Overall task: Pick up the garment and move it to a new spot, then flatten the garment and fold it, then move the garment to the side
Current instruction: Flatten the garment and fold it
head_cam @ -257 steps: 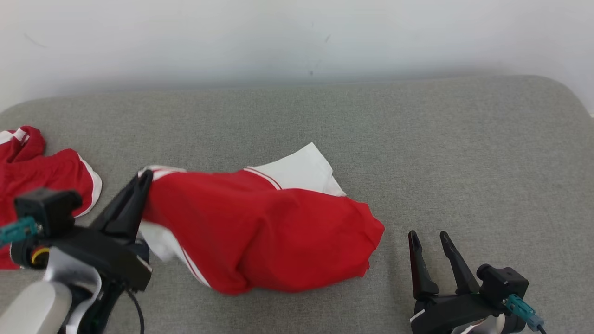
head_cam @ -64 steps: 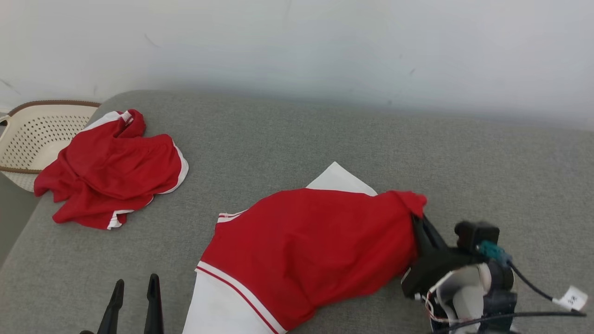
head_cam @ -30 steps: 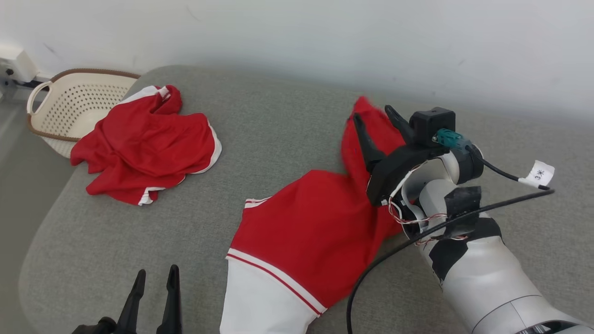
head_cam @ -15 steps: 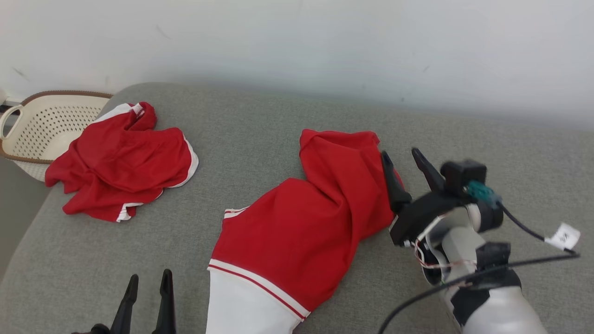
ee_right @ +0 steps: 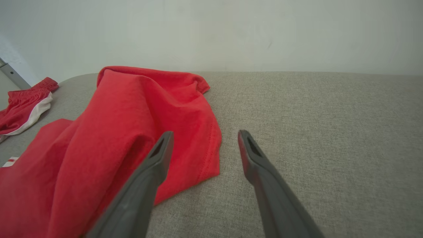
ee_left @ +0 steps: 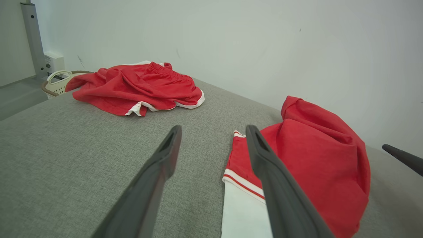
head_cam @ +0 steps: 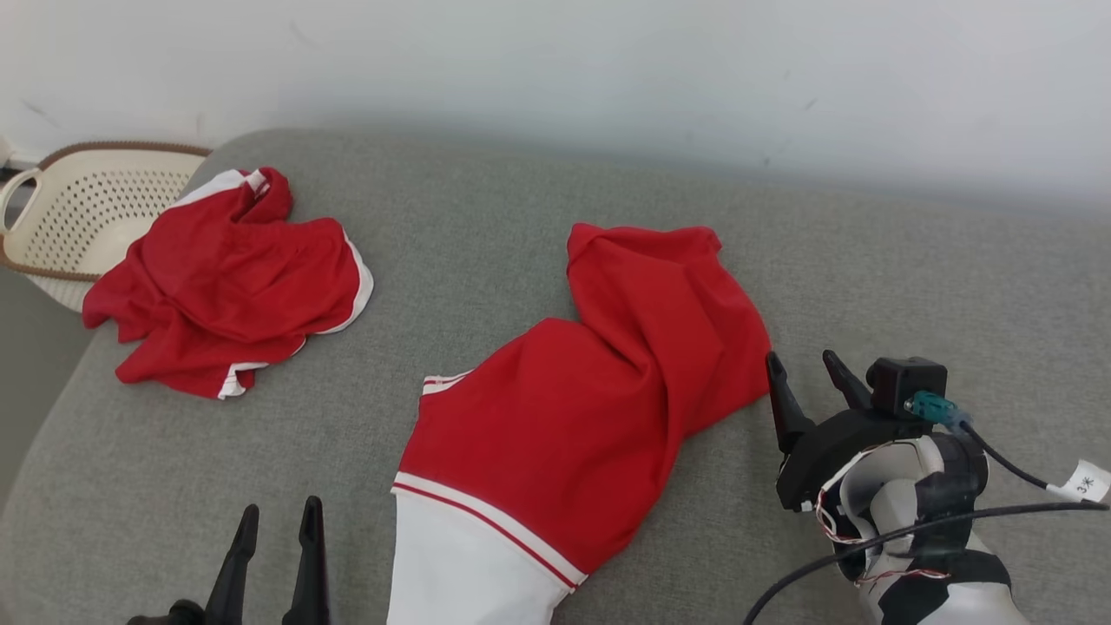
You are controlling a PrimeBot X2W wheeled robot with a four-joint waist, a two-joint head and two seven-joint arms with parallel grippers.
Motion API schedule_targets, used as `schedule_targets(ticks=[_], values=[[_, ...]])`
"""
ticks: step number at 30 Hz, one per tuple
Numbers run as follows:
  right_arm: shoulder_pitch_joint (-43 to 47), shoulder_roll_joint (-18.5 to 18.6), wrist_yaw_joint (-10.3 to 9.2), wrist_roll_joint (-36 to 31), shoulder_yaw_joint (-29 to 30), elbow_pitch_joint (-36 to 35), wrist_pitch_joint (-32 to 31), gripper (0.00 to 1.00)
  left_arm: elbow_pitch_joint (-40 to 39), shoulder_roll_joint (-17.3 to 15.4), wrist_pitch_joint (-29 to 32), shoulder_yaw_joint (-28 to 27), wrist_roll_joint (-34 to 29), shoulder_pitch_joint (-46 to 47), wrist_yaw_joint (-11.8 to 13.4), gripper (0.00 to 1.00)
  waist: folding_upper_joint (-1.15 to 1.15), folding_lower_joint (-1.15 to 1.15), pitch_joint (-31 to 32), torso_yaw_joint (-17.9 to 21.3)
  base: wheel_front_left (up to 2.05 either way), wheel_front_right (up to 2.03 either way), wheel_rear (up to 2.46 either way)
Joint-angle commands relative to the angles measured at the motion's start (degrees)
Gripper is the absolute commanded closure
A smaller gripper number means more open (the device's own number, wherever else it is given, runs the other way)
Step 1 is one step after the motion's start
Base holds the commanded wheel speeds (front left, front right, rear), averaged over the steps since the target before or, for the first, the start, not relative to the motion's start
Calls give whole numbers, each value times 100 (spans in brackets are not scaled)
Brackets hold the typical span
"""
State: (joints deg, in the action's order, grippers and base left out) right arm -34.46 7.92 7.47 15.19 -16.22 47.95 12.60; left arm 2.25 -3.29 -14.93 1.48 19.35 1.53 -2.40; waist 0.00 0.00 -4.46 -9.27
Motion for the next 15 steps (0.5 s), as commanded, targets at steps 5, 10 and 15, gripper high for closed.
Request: schedule_targets(ticks=[5, 10, 15], values=[[-362, -14, 5, -164, 217, 374, -165, 0, 11, 9, -21, 11, 6, 169, -44, 0, 0, 0, -352, -220, 0, 0, 0], [-622, -71, 5, -275, 326, 830, -310, 0, 69, 13, -21, 4, 21, 274, -95, 0, 0, 0, -479, -338, 0, 0, 0], [-760, -97, 5, -454, 464, 1283, -342, 0, 119, 17, -21, -45, -9, 299, -132, 0, 0, 0, -468, -397, 0, 0, 0]])
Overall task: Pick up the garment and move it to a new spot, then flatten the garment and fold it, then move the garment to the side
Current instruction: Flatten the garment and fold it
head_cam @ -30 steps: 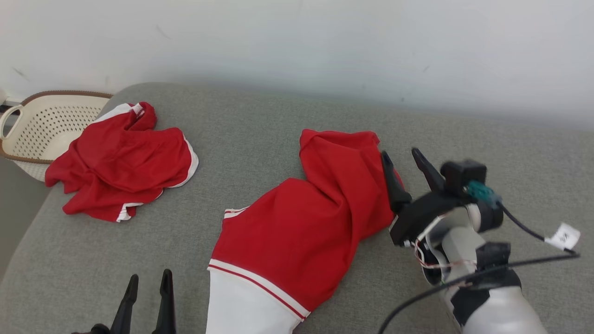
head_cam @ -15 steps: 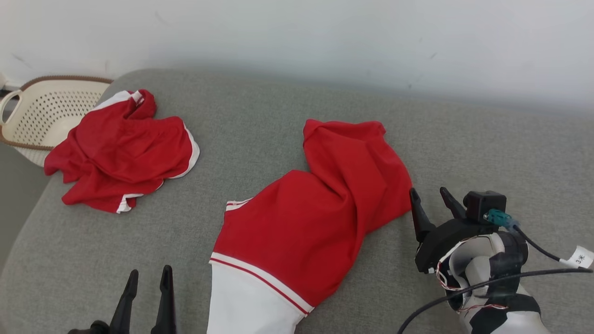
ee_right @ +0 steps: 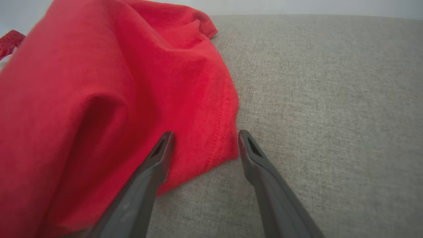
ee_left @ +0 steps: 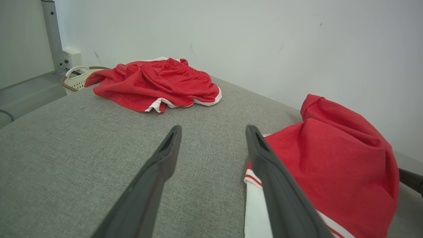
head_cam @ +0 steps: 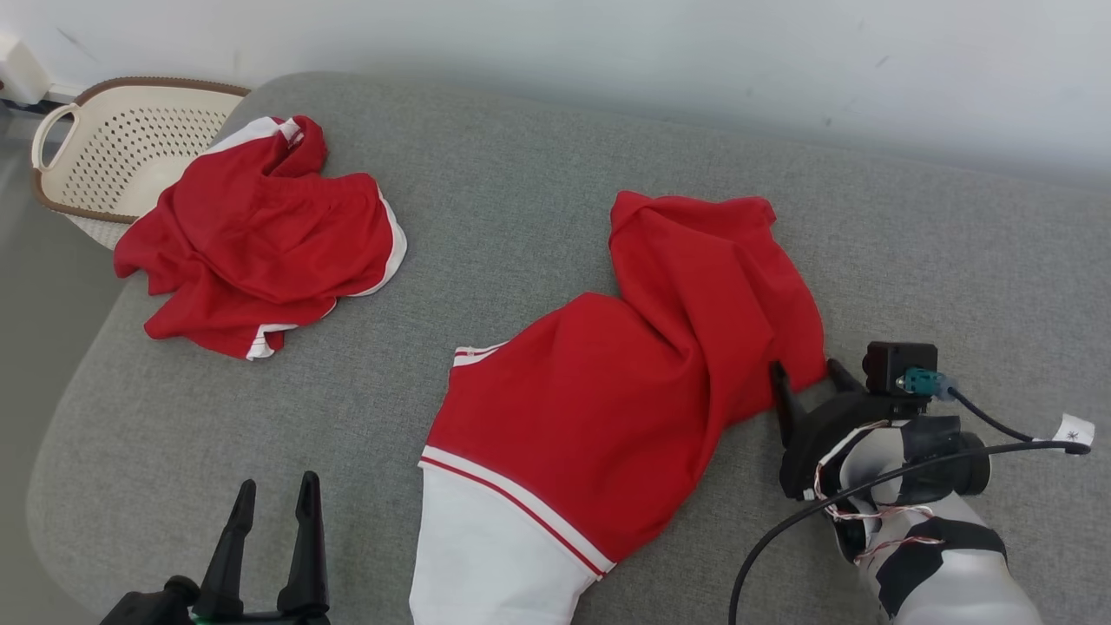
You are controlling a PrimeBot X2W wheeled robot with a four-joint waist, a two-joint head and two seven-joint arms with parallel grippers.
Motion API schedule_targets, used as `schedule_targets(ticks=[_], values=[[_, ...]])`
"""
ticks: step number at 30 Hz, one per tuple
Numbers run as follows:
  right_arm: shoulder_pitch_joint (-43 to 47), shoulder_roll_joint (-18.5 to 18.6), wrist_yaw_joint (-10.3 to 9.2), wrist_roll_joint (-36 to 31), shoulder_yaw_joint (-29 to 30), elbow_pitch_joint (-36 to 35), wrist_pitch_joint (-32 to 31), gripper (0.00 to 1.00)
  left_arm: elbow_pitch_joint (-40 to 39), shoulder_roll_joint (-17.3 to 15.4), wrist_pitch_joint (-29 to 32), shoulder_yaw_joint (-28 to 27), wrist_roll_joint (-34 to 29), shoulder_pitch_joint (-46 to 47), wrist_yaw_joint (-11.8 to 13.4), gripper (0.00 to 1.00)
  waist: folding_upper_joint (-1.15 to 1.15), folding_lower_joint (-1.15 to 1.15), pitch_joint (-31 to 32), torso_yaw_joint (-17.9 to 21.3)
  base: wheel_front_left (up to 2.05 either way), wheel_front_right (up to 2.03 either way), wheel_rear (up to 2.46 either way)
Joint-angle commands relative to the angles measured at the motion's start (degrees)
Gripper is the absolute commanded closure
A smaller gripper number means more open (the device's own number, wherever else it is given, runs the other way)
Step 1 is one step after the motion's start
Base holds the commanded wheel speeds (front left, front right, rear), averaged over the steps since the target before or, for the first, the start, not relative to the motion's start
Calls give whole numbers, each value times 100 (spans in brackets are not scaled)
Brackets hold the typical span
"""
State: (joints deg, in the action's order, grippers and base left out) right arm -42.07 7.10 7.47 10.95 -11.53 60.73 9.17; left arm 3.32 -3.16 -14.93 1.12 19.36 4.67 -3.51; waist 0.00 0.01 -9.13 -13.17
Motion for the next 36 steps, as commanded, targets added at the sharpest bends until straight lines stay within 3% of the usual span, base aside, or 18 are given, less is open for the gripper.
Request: schedule_targets(ticks=[1, 2, 14, 20, 28, 36], values=[[-38, -75, 5, -50, 39, 176, -65, 36, 20, 7, -21, -36, -12, -28, -34, 0, 0, -1, 6, -6, 0, 0, 0], [-66, -98, 5, -47, 45, 249, -93, 100, 22, 9, -21, -41, -22, -42, -25, 0, 0, -1, 4, -4, 0, 0, 0], [-140, -89, 5, 99, -33, 176, 326, 100, 68, 20, -21, -103, -35, -196, 24, 0, 0, -1, 230, 169, 0, 0, 0], [-144, 29, 5, 426, -363, -334, 35, 100, 91, 23, -21, -178, -44, -401, 61, 0, 0, -1, 553, 358, 0, 0, 0], [366, 505, 5, 1047, -726, -1894, -949, 100, 46, 26, -21, -264, 3, -658, 137, 0, 0, -1, 851, 530, 0, 0, 0], [1294, 891, 5, 1294, -245, -4122, -2166, 100, -72, 26, -21, -293, 91, -851, 235, 0, 0, -1, 916, 690, 0, 0, 0]])
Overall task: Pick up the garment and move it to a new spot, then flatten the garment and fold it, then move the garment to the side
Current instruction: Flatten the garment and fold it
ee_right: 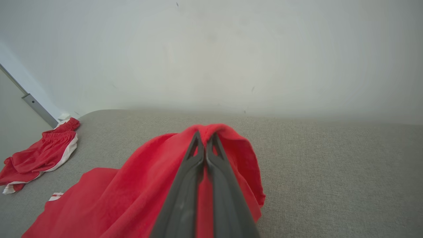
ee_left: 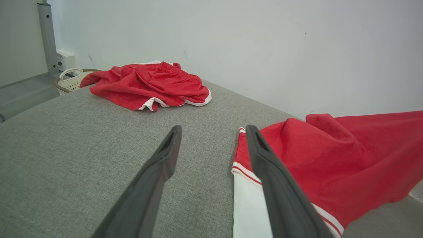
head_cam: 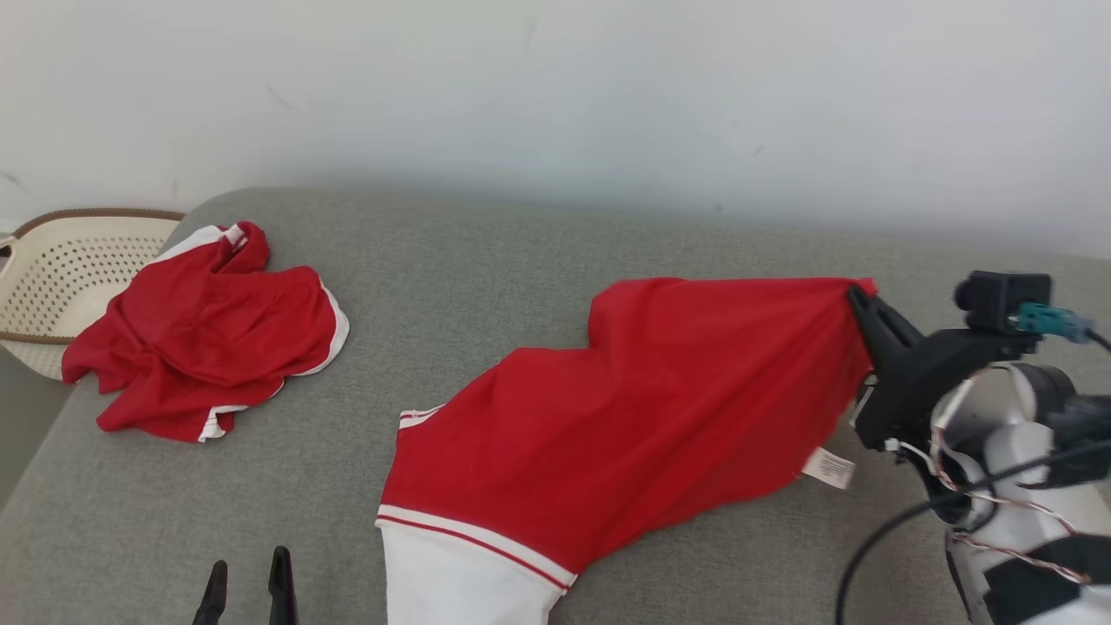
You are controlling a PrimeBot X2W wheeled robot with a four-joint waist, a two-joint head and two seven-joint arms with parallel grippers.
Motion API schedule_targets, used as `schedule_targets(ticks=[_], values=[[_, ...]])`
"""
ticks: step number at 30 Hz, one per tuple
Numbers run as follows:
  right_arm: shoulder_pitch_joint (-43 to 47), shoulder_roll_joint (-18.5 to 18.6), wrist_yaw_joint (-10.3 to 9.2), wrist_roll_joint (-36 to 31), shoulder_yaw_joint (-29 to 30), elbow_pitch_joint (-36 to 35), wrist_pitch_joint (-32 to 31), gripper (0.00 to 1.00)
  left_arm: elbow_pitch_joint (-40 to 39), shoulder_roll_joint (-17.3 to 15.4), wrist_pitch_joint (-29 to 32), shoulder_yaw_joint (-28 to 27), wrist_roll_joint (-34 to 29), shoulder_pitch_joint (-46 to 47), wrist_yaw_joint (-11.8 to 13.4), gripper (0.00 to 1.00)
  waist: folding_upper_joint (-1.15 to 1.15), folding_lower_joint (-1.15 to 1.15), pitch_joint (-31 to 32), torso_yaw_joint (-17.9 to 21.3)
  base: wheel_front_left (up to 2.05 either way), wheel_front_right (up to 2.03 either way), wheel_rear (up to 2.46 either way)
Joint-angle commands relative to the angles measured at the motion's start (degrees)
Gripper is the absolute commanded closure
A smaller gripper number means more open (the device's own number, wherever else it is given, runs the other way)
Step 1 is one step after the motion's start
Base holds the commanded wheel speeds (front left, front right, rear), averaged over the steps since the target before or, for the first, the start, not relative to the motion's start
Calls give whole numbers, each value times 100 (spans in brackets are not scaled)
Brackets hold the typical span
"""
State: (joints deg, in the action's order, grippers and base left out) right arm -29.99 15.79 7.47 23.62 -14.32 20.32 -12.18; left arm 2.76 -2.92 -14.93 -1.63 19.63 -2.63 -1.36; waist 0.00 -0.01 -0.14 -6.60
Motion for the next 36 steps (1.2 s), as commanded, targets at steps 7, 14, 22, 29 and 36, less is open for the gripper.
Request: schedule_targets(ticks=[7, 14, 22, 29, 36], values=[[983, -119, 5, -233, 683, -1593, -1035, 100, -48, 2, -21, 23, 83, -64, 32, 0, 0, 1, -22, 92, 0, 0, 0], [1306, -238, 5, -499, 919, -2118, -1390, 100, -54, 2, -21, 80, 107, 24, 21, 0, 0, 1, -110, 58, 0, 0, 0], [840, -342, 5, -940, 840, -1642, -1213, 100, -14, 2, -21, 171, 118, 163, 6, 0, 0, 1, -255, -81, 0, 0, 0], [14, -444, 5, -1026, 606, -181, -495, 100, 51, 3, -21, 287, 105, 331, -26, 0, 0, 1, -368, -217, 0, 0, 0], [-439, -554, 5, -965, 402, 1103, 211, 0, 131, 2, -21, 304, 51, 356, -50, 0, 0, 1, -347, -264, 0, 0, 0]])
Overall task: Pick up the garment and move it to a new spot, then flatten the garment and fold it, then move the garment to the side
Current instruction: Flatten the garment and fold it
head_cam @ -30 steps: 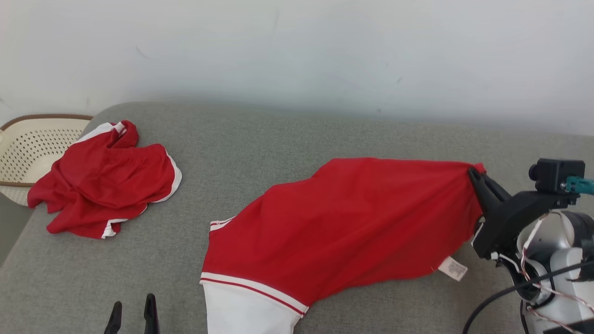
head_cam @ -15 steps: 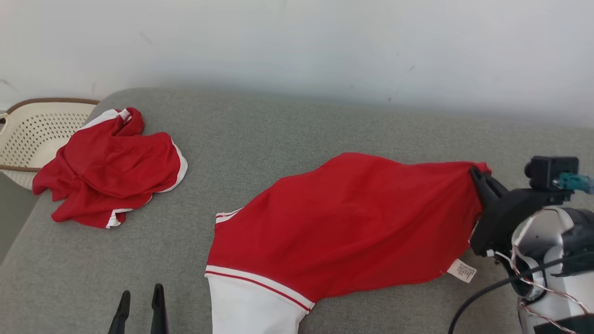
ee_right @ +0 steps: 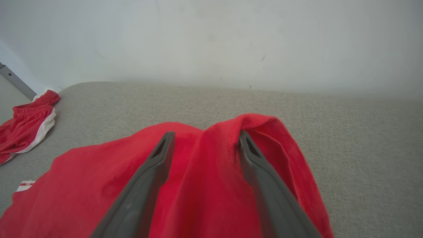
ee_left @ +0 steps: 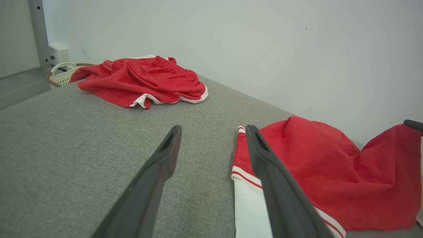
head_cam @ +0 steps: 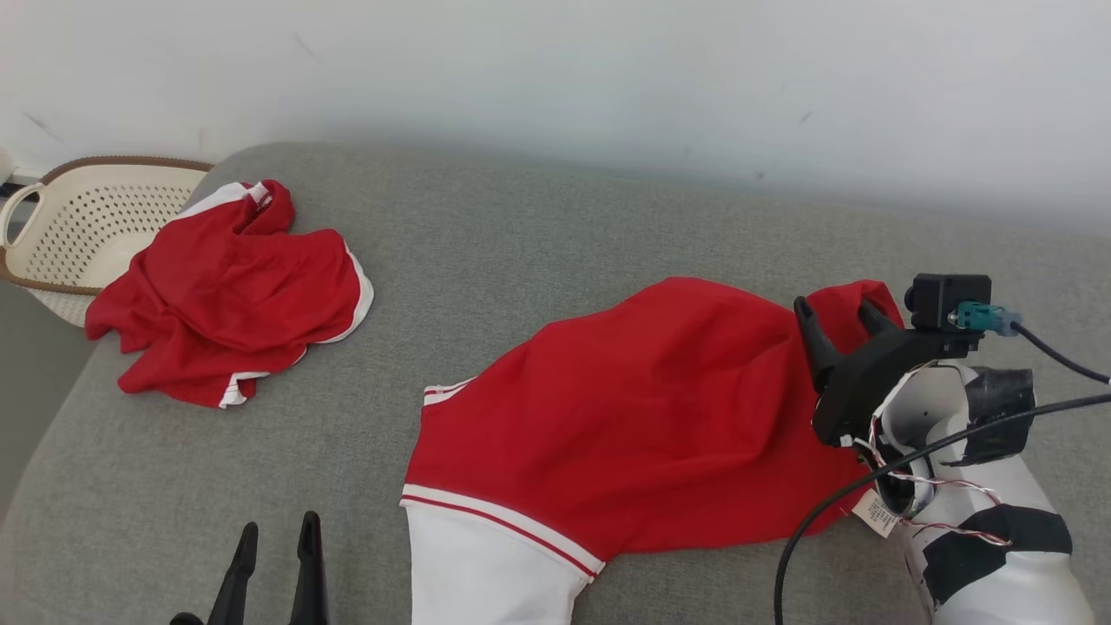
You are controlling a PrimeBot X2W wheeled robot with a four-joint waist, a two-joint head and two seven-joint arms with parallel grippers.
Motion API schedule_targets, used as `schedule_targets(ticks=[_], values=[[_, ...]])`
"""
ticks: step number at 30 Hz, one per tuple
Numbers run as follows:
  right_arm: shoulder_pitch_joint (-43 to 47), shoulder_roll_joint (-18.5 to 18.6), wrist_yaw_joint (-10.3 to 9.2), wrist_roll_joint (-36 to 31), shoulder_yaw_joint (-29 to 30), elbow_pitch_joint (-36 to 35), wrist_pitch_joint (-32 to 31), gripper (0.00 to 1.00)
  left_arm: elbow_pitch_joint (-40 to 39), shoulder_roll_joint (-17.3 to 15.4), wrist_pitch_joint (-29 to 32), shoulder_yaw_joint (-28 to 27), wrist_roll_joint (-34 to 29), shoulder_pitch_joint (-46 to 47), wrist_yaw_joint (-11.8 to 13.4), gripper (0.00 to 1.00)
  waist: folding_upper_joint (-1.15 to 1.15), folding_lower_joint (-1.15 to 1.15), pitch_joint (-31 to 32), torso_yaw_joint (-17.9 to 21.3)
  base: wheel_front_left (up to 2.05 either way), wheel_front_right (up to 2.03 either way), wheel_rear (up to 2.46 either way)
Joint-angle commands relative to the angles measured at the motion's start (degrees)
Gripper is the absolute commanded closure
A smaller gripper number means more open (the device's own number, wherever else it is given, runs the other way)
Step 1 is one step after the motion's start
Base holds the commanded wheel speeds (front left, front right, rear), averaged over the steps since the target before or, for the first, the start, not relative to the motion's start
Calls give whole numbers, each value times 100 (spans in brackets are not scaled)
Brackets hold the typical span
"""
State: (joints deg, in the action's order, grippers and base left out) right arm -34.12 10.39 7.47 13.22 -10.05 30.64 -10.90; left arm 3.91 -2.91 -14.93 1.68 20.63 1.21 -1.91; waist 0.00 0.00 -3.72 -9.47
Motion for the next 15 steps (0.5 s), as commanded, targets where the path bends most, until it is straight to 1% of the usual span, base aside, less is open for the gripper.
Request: schedule_targets(ticks=[1, 6, 10, 13, 15], values=[[-32, -27, 5, 110, -54, 157, 168, 0, 13, 2, -21, -43, -53, -58, 10, 0, 0, 0, 19, 43, 0, 0, 0], [53, -3, 5, 321, -117, 216, 692, 0, -6, 1, -21, -87, -61, -150, 35, 0, 0, 0, 84, 180, 0, 0, 0], [400, 99, 5, 549, -59, -160, 1113, 0, -61, 1, -21, -73, -41, -176, 47, 0, 0, 0, 107, 267, 0, 0, 0], [796, 267, 5, 543, 92, -498, 1231, 0, -115, 1, -21, -74, -30, -202, 75, 0, 0, 0, 87, 322, 0, 0, 0], [1105, 284, 5, 518, 254, -727, 1244, 0, -151, 1, -21, -84, -26, -216, 77, 0, 0, 0, 61, 348, 0, 0, 0]])
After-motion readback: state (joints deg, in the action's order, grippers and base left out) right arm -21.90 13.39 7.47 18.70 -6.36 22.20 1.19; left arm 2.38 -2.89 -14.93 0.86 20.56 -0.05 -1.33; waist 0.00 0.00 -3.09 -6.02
